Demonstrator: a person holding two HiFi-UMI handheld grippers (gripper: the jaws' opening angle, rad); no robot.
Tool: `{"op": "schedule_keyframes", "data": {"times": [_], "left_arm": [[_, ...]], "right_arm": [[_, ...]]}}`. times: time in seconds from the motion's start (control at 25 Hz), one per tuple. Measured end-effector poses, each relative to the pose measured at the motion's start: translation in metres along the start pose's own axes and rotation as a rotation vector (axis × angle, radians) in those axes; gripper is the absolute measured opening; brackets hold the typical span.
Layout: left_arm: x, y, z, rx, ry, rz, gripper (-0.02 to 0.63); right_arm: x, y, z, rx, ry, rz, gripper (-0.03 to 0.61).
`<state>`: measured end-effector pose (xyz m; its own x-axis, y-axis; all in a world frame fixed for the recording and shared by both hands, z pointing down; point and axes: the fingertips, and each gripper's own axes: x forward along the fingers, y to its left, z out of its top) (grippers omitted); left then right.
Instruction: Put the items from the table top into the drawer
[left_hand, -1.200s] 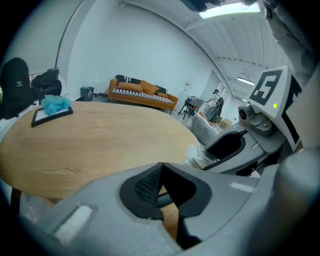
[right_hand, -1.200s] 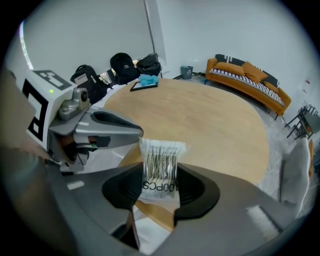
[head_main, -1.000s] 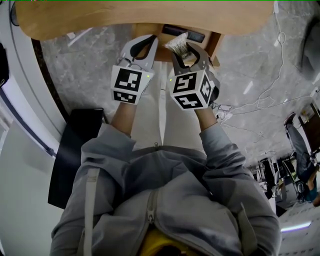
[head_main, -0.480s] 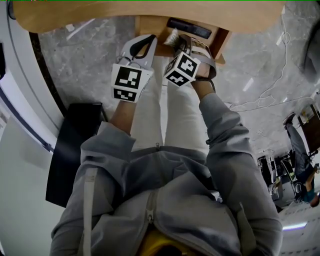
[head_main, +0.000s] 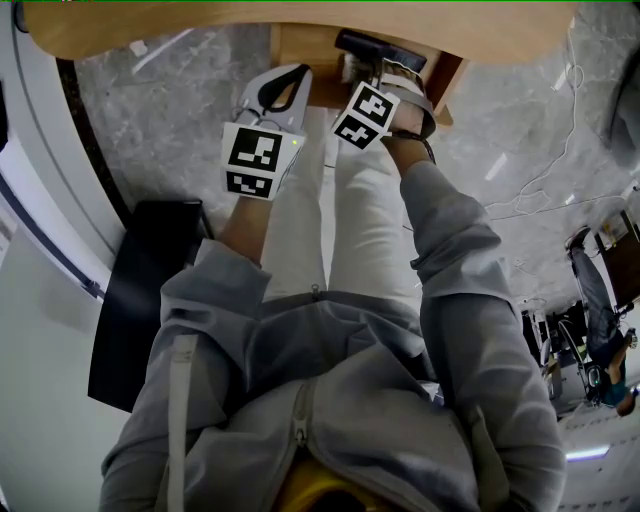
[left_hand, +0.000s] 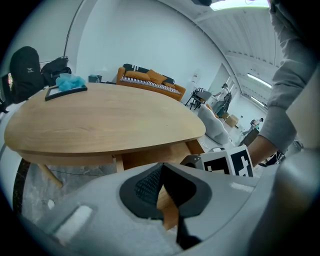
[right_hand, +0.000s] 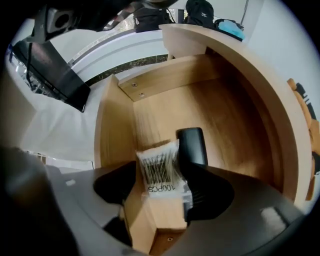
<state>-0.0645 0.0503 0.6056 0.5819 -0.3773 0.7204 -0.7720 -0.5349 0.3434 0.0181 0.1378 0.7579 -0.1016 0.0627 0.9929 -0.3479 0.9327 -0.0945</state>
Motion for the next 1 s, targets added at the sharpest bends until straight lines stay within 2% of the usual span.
{"op": "schedule_keyframes", "data": {"times": [0.12, 0.32, 0.52, 0.72, 0.88, 1.0], "left_arm": [[0.001, -0.003, 0.002, 0.005, -0.001, -0.004, 0.006], [-0.003, -0.011, 0.018, 0.027, -0.014, -0.012, 0.006], [-0.016, -0.022, 0.049, 0.059, -0.043, -0.015, 0.006], [-0.037, -0.044, 0.086, 0.097, -0.052, -0.026, 0.006], [-0.063, -0.074, 0.128, 0.140, -0.074, -0.046, 0.006], [-0.089, -0.098, 0.158, 0.154, -0.085, -0.059, 0.006]], "right_arm": [[-0.004, -0.004, -0.003, 0.025, -0.005, -0.001, 0.331], [-0.019, -0.003, -0.014, 0.061, 0.003, 0.002, 0.322], [-0.055, -0.002, -0.023, 0.078, 0.007, -0.023, 0.182], [-0.108, -0.008, -0.026, 0.152, -0.025, -0.062, 0.000], [-0.179, -0.024, -0.028, 0.312, -0.117, -0.112, 0.000], [-0.242, -0.040, -0.034, 0.413, -0.187, -0.204, 0.000]]}}
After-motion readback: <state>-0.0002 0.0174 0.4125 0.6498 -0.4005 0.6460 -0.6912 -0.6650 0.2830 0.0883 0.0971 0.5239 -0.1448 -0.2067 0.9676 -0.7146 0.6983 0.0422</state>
